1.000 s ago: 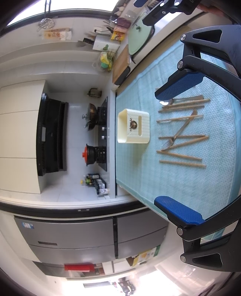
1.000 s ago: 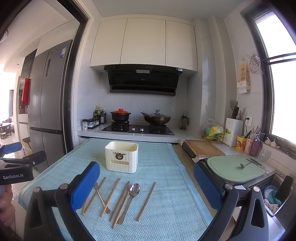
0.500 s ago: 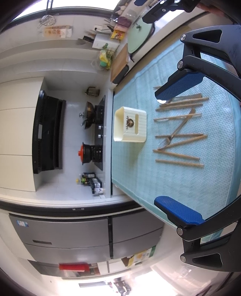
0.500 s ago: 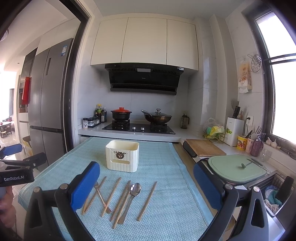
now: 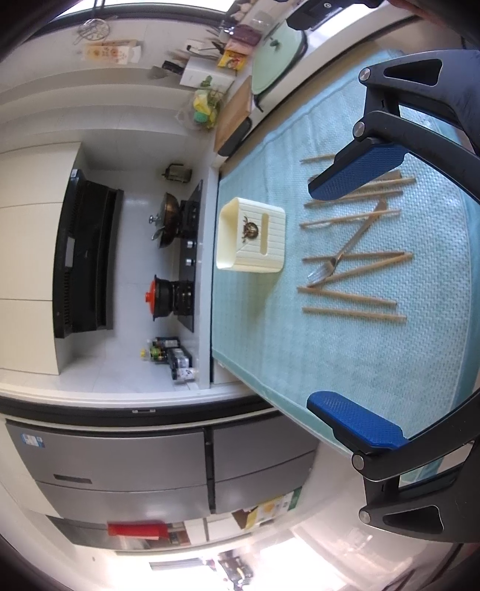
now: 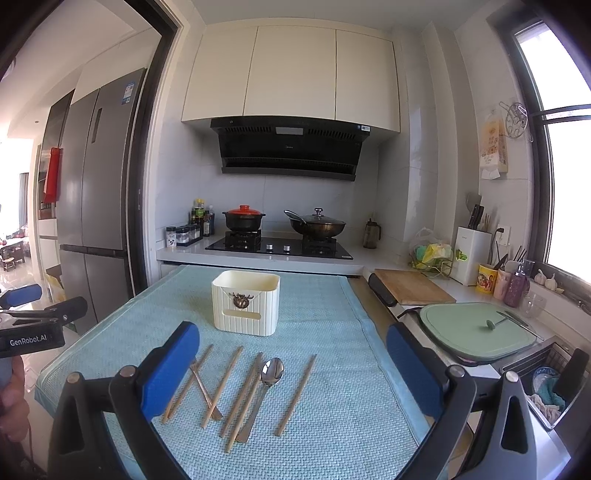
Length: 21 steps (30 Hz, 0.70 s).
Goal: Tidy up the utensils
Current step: 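Grasp a wooden chopstick with the left tool while the right tool grasps another chopstick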
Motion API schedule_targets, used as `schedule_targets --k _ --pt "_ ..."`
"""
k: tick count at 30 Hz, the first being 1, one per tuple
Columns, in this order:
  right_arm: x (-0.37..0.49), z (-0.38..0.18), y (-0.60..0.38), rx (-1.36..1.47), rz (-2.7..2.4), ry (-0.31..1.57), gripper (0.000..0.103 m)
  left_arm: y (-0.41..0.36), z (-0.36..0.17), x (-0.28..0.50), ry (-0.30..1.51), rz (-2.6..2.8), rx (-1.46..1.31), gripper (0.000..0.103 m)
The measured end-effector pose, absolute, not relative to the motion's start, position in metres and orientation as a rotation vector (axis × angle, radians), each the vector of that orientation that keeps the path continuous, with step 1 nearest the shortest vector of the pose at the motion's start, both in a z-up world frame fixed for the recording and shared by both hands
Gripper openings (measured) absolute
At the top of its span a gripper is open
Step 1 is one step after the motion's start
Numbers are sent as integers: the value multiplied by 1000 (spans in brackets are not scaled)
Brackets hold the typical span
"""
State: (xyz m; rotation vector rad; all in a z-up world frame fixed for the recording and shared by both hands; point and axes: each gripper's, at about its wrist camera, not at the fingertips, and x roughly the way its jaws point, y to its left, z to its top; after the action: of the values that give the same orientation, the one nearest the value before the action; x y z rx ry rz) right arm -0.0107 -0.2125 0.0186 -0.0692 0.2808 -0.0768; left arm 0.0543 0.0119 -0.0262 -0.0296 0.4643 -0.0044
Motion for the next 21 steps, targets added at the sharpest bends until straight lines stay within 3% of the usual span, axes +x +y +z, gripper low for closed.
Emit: schedule_targets --k 11,21 --pt "43 -42 -260 -16 -89 491 103 64 -107 138 802 -71 -134 103" --pt "90 -102 -284 73 -90 677 102 77 -170 242 911 -111 -146 102"
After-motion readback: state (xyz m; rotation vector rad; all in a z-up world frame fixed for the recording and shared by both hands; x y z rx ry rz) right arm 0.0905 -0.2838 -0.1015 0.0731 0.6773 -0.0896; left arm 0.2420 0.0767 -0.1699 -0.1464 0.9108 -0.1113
